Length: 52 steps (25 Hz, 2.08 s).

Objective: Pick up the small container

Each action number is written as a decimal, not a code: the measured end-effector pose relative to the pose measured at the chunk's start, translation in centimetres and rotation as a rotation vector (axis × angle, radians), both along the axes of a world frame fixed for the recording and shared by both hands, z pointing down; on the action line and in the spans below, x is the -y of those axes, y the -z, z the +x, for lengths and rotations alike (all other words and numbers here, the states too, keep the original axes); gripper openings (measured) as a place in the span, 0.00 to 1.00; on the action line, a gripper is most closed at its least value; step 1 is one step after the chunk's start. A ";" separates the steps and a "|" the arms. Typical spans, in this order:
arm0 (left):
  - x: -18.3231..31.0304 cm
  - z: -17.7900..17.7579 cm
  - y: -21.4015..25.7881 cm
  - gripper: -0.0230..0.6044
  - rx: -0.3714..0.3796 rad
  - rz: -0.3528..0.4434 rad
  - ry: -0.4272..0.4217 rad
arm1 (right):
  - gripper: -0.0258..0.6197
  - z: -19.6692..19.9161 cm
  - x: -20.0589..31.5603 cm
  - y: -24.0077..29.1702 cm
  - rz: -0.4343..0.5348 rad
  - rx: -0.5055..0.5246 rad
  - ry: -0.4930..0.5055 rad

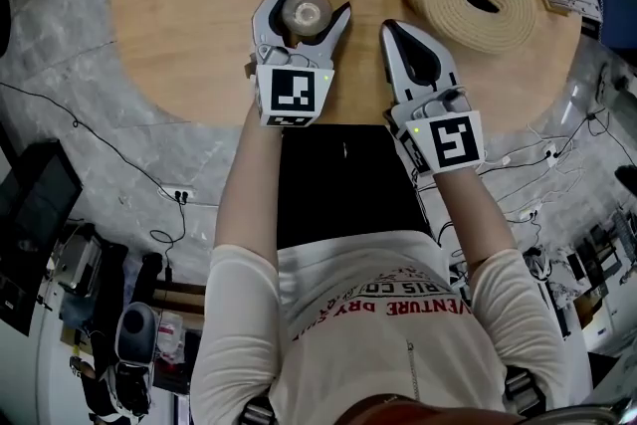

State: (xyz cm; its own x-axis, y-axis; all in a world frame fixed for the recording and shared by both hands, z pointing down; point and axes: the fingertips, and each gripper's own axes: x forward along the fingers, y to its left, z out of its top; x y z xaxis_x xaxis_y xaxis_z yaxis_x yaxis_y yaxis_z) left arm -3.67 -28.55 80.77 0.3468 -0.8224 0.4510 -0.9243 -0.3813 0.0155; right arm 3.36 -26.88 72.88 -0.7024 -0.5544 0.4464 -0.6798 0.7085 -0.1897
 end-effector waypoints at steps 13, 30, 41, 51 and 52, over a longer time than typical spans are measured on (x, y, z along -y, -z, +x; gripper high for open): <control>-1.9 -0.3 14.0 0.59 -0.038 0.031 -0.008 | 0.03 -0.1 0.4 10.3 0.014 0.003 -0.016; -3.0 -2.0 43.8 0.59 0.007 0.267 -0.062 | 0.03 -1.8 0.2 34.3 0.190 0.109 -0.045; -5.6 -4.4 54.6 0.59 0.031 0.400 -0.081 | 0.03 -2.7 -2.0 43.8 0.330 0.145 -0.014; -7.6 -5.5 58.3 0.59 0.033 0.445 -0.085 | 0.03 -3.3 -3.1 47.2 0.414 0.147 0.011; -7.6 -5.5 58.5 0.59 0.035 0.455 -0.093 | 0.03 -3.4 -3.2 47.4 0.421 0.148 0.013</control>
State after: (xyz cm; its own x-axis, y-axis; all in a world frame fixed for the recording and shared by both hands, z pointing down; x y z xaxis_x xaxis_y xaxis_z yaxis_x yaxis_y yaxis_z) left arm -9.18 -21.00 22.24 0.4196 -0.9054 0.0642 -0.8827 -0.4235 -0.2035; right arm -0.02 -23.69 25.43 -0.7496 -0.6573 0.0777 -0.6578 0.7528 0.0223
